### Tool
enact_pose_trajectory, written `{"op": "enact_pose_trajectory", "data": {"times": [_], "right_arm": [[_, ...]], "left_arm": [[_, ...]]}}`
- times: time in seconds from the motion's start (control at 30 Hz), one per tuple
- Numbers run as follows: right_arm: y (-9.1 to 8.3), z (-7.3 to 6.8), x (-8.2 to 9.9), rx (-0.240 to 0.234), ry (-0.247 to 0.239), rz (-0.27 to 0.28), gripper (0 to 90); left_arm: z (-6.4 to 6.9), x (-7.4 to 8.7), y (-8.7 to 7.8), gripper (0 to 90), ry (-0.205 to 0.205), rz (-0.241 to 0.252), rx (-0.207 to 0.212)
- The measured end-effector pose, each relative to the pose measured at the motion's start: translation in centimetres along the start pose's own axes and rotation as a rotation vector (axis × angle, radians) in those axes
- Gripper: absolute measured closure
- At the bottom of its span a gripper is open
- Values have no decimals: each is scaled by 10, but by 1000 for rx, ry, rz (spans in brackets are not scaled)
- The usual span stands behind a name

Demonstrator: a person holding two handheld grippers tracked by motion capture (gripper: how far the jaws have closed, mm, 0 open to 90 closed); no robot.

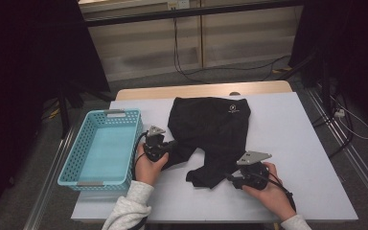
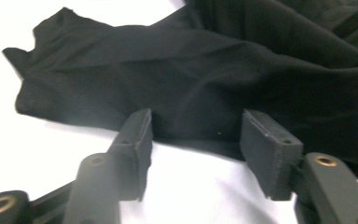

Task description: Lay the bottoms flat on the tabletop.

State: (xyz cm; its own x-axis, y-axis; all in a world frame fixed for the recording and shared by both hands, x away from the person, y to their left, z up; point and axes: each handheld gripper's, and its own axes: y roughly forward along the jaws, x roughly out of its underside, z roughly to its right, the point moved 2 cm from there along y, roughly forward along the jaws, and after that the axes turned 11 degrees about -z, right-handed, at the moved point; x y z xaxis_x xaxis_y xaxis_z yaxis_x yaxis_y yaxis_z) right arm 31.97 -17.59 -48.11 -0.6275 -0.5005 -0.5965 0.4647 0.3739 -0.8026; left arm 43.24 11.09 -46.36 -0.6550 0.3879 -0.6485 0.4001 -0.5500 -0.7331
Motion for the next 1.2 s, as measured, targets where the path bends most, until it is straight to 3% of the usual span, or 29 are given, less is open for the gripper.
{"op": "enact_pose_trajectory", "data": {"times": [0.03,0.07,0.1,0.27,0.33,0.43,0.57,0.6,0.63,0.8,0.97,1.07,1.2], "right_arm": [[1,0,-1,5,-4,0,498],[2,-2,-3,-5,-16,5,641],[2,-2,-3,-5,-16,5,641],[3,-3,-5,-34,-33,12,874],[2,0,-4,-49,-50,10,895],[-4,6,-1,-72,-47,2,900],[-19,27,10,-59,2,26,900],[-29,38,16,-56,31,49,900],[-29,38,16,-56,31,49,900],[-48,67,31,4,123,84,899],[-49,73,35,20,145,77,892],[-50,76,37,41,164,72,822],[-47,71,33,31,164,74,684]], "left_arm": [[1,0,1,882,-2,2,3],[1,0,1,882,1,0,1],[2,-1,0,882,1,3,4],[-1,-1,-4,883,-14,14,5],[-3,1,-4,883,-20,11,0],[-8,2,-6,884,-41,17,-7],[-13,1,-9,884,-52,29,-13],[-14,1,-9,884,-55,29,-15],[-15,1,-10,884,-53,29,-17],[-19,2,-12,882,-65,30,-21],[-22,3,-12,881,-74,17,-26],[-17,1,-11,872,-69,23,-18],[-7,-3,-9,660,-51,38,-6]]}}
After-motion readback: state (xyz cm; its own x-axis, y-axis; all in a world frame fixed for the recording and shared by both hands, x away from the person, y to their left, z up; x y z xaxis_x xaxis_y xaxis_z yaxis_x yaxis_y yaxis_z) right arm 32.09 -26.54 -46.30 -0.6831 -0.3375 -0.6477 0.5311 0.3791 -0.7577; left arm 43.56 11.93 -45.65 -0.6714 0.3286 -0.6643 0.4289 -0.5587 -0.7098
